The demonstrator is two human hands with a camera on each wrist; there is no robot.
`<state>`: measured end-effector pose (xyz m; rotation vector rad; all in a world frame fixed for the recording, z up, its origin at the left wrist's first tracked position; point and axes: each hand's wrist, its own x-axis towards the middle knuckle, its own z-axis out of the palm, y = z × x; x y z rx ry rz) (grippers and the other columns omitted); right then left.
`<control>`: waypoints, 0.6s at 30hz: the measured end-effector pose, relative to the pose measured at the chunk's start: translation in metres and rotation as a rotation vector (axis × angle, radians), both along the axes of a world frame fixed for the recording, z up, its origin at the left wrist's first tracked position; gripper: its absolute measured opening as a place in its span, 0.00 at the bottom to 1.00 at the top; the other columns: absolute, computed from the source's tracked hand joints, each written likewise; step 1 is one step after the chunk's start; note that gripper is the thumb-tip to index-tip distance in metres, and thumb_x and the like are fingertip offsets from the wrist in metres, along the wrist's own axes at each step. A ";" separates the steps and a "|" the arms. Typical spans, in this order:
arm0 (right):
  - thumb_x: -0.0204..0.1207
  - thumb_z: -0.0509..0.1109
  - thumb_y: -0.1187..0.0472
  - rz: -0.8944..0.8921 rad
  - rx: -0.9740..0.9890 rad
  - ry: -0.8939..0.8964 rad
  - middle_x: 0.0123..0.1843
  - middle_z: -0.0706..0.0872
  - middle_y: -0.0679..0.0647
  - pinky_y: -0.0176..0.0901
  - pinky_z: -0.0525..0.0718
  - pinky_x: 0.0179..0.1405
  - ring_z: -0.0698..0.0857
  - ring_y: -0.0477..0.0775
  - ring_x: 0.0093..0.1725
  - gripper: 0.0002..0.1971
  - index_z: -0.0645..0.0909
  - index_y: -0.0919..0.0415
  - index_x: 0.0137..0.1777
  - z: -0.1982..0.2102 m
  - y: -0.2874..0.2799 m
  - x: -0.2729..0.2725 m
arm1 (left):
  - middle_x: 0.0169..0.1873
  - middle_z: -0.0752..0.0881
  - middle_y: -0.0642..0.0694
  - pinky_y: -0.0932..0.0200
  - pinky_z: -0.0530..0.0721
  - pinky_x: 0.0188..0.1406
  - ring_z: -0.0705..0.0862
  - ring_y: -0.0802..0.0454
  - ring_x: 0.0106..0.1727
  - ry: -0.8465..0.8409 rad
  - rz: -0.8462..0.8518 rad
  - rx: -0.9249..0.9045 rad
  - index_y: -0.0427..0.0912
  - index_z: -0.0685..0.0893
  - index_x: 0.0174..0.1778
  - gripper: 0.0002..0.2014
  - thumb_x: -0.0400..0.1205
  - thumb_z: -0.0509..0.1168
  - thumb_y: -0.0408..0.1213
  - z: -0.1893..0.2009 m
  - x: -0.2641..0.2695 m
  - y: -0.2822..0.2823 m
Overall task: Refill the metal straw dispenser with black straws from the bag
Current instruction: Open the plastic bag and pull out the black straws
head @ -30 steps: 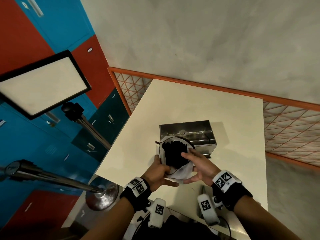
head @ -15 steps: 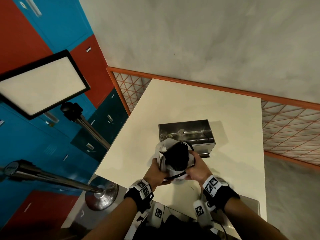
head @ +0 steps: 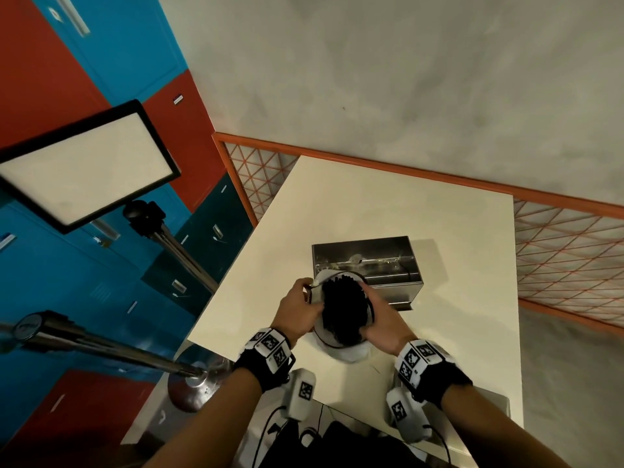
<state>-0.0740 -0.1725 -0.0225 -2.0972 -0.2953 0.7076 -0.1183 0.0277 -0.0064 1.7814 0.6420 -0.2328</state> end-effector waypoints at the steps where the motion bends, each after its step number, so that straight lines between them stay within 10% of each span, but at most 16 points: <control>1: 0.63 0.72 0.71 0.001 0.015 0.000 0.79 0.72 0.47 0.50 0.73 0.77 0.72 0.51 0.77 0.51 0.56 0.40 0.84 -0.002 0.001 -0.002 | 0.51 0.89 0.42 0.31 0.91 0.39 0.89 0.37 0.51 -0.005 0.031 -0.009 0.51 0.80 0.67 0.26 0.72 0.69 0.32 -0.002 0.000 -0.002; 8: 0.65 0.74 0.71 -0.041 0.055 -0.020 0.76 0.76 0.44 0.53 0.74 0.77 0.74 0.48 0.76 0.50 0.58 0.34 0.81 -0.011 -0.008 -0.008 | 0.36 0.80 0.37 0.49 0.80 0.38 0.79 0.43 0.35 0.056 0.303 -0.471 0.36 0.85 0.45 0.20 0.73 0.51 0.14 -0.010 -0.008 -0.008; 18: 0.72 0.71 0.67 -0.065 0.029 -0.094 0.73 0.80 0.46 0.49 0.75 0.74 0.79 0.50 0.71 0.38 0.65 0.38 0.79 -0.018 -0.009 -0.004 | 0.48 0.90 0.35 0.53 0.87 0.40 0.89 0.41 0.49 -0.099 0.212 -0.535 0.37 0.83 0.62 0.34 0.69 0.47 0.07 -0.008 -0.015 -0.005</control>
